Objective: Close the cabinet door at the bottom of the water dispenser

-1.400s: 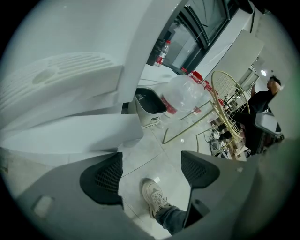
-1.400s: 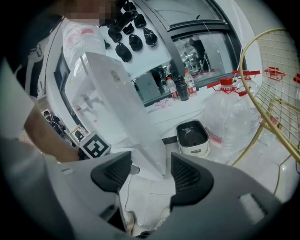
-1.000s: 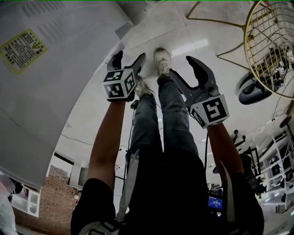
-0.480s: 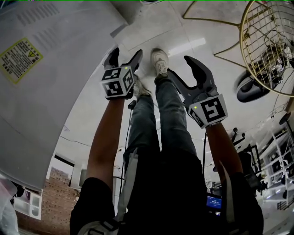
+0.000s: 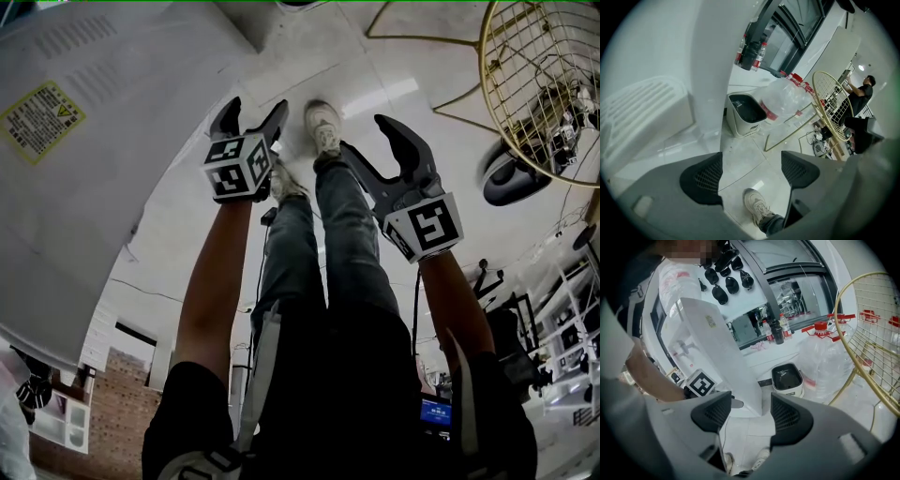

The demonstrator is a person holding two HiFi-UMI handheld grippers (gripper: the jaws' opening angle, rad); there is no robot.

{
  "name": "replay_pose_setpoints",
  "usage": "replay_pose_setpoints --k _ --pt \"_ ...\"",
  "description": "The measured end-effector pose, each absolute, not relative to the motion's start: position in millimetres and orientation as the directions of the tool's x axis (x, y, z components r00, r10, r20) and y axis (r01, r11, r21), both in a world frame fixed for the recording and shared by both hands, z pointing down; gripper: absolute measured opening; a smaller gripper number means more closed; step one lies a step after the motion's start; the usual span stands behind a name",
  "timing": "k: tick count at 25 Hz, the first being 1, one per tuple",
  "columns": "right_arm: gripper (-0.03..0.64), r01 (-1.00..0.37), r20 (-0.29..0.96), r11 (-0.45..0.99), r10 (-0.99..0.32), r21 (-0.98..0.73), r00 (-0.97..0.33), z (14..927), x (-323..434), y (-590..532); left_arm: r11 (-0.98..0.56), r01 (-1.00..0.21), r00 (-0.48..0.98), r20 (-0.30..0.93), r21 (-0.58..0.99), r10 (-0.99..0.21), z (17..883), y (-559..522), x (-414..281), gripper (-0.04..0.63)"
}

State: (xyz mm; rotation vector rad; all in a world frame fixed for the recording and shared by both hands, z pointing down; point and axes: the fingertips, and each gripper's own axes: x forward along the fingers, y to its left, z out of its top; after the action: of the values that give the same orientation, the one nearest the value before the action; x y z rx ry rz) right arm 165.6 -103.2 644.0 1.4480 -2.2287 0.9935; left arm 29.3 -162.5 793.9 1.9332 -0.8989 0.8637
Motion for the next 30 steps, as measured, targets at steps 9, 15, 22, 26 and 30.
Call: replay_pose_setpoints --k 9,15,22,26,30 --pt "0.249 -0.914 0.561 0.238 -0.729 -0.329 -0.392 598.2 162.0 -82.7 -0.499 -0.756 0.6 0.753 0.423 -0.27 733.2 -147.8 47.6 0.405" --pt "0.247 -0.948 0.488 0.208 -0.819 -0.241 -0.304 524.6 150.4 -81.4 -0.581 -0.684 0.685 0.661 0.441 -0.305 651.1 -144.7 55.4 0.331" --pt "0.247 -0.965 0.421 0.213 -0.87 -0.152 -0.258 438.6 141.3 -61.0 -0.64 -0.635 0.741 0.576 0.433 -0.346 541.1 -127.9 55.2 0.198" --pt "0.236 -0.96 0.367 0.246 -0.888 -0.131 -0.278 389.6 118.2 -67.8 -0.715 -0.583 0.78 0.513 0.386 -0.359 465.7 -129.7 47.7 0.121" --pt "0.225 -0.948 0.331 0.302 -0.889 -0.098 -0.317 331.2 94.6 -61.3 -0.724 -0.586 0.79 0.454 0.364 -0.412 389.2 -118.4 27.9 0.028"
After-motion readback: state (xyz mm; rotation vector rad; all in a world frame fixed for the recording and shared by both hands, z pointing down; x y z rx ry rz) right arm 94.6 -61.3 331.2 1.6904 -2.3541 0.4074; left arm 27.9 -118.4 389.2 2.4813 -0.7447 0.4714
